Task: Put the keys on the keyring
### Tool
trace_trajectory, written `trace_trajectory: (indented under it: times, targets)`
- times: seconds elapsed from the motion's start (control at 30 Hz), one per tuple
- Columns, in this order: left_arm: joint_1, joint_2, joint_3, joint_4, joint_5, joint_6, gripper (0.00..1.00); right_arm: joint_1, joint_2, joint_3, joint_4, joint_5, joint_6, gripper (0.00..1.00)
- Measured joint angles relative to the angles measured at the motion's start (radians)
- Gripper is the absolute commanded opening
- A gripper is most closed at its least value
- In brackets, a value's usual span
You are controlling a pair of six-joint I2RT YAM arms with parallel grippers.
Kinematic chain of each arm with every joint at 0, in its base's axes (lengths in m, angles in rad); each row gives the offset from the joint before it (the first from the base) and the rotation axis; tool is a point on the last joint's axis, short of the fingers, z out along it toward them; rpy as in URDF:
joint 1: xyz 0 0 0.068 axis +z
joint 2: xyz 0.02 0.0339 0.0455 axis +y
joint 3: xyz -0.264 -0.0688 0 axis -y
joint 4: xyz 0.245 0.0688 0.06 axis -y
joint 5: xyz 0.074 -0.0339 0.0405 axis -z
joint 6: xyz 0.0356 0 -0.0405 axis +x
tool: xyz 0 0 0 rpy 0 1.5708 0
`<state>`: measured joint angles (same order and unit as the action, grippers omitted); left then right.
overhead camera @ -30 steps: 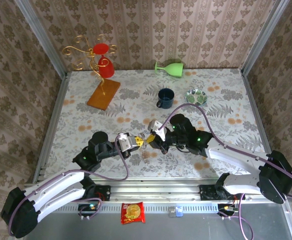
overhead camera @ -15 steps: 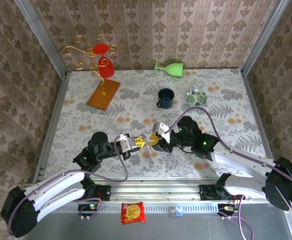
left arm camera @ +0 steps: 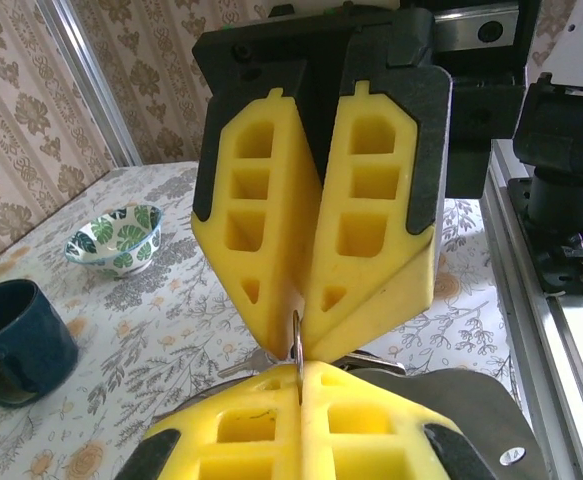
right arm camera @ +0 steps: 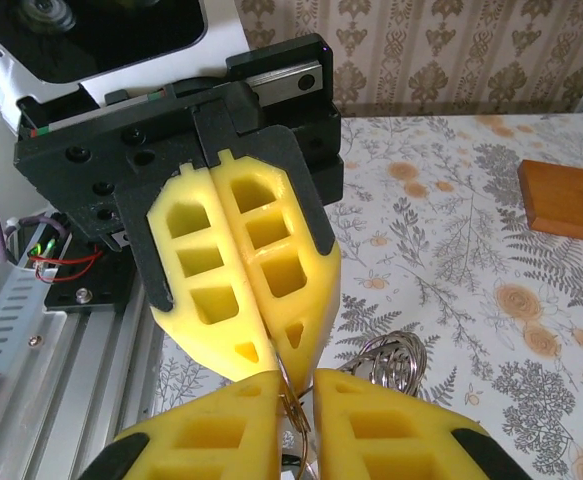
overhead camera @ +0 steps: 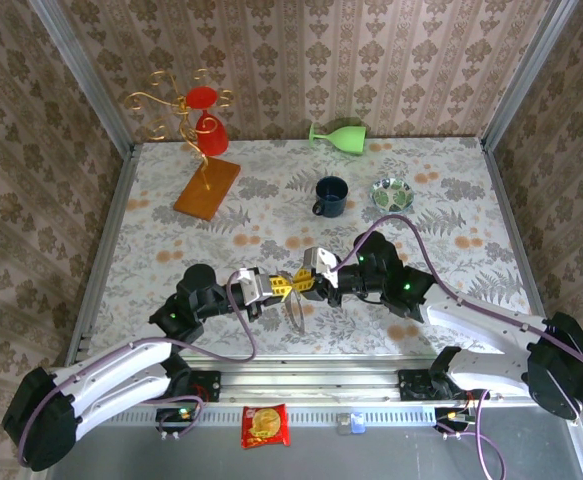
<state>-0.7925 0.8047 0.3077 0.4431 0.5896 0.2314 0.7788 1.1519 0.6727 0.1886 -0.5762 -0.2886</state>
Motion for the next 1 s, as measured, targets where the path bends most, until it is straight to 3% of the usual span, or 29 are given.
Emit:
trace_trajectory:
  times: [0.13,0.2,0.3,0.43,0.6,0.73,0.77,0.83,1.0]
  targets:
    - [0.001,0.002,-0.005,0.000,0.002,-0.006,0.00,0.000,0.007,0.000,-0.006,-0.009,-0.018,0.01]
    - [0.001,0.002,-0.006,-0.001,0.002,-0.011,0.00,0.000,0.007,0.004,-0.018,-0.010,-0.039,0.00]
    - [0.000,0.000,-0.006,-0.001,-0.009,-0.011,0.13,0.000,0.008,0.036,-0.077,-0.010,-0.077,0.00]
    - [-0.006,-0.002,0.019,-0.064,-0.037,0.007,0.14,0.008,0.024,0.102,-0.208,0.005,-0.145,0.00]
    - [-0.006,-0.001,0.068,-0.171,-0.051,0.040,0.11,0.023,0.056,0.186,-0.343,0.037,-0.227,0.00]
    - [-0.006,0.008,0.098,-0.235,-0.050,0.070,0.00,0.032,0.079,0.234,-0.412,0.057,-0.270,0.00]
    - [-0.006,0.011,0.103,-0.244,-0.048,0.072,0.00,0.034,0.084,0.241,-0.423,0.061,-0.277,0.02]
    - [-0.006,0.013,0.106,-0.255,-0.047,0.077,0.00,0.034,0.085,0.243,-0.427,0.064,-0.274,0.23]
    - [-0.006,0.012,0.099,-0.238,-0.056,0.076,0.00,0.011,0.041,0.172,-0.327,0.042,-0.181,0.30]
